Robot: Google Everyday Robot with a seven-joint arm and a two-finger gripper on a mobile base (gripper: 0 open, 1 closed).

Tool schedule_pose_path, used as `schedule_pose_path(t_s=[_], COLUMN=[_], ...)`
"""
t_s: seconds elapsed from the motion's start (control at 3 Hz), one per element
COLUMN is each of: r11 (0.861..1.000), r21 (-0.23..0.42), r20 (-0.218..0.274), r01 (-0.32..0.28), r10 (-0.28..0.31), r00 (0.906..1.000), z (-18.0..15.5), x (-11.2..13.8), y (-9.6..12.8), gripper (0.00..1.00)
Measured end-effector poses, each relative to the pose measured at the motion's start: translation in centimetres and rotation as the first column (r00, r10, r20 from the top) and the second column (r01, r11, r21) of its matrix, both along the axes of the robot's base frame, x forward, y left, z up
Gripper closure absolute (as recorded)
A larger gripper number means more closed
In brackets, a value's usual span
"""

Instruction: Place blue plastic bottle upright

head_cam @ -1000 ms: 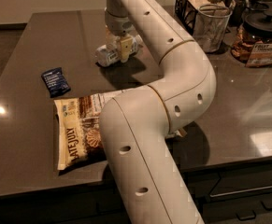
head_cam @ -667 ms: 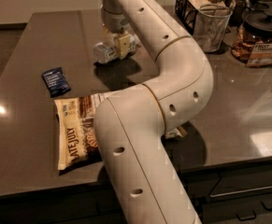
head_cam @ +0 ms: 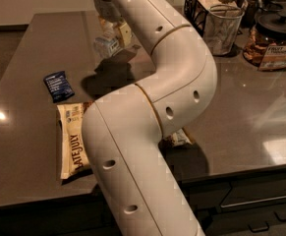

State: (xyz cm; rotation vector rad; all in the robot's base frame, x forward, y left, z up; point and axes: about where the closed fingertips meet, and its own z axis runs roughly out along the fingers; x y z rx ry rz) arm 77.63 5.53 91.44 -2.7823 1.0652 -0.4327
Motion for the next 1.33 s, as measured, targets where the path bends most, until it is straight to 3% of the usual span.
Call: schedule_pose_path(t_s=[0.33,0.67,1.0,1.33], r11=[0.994,0.983,0.967,0.925], r21=[-0.054,-0.046,0.032,0.123], r20=[0.083,0.156,0.218,0.278], r01=[-0.099,-0.176,-0.255,-0.359], r10=[0.104,0.181,0.242,0.315], r00=[0.9911,0.971,0.9454,0.9073], z=[2.4,4.5,5.8,6.2], x=[0.8,1.4,1.2,-0.1], y=[0.7,0.8,0.5,0.7], gripper=[1.0,1.0,1.0,1.0])
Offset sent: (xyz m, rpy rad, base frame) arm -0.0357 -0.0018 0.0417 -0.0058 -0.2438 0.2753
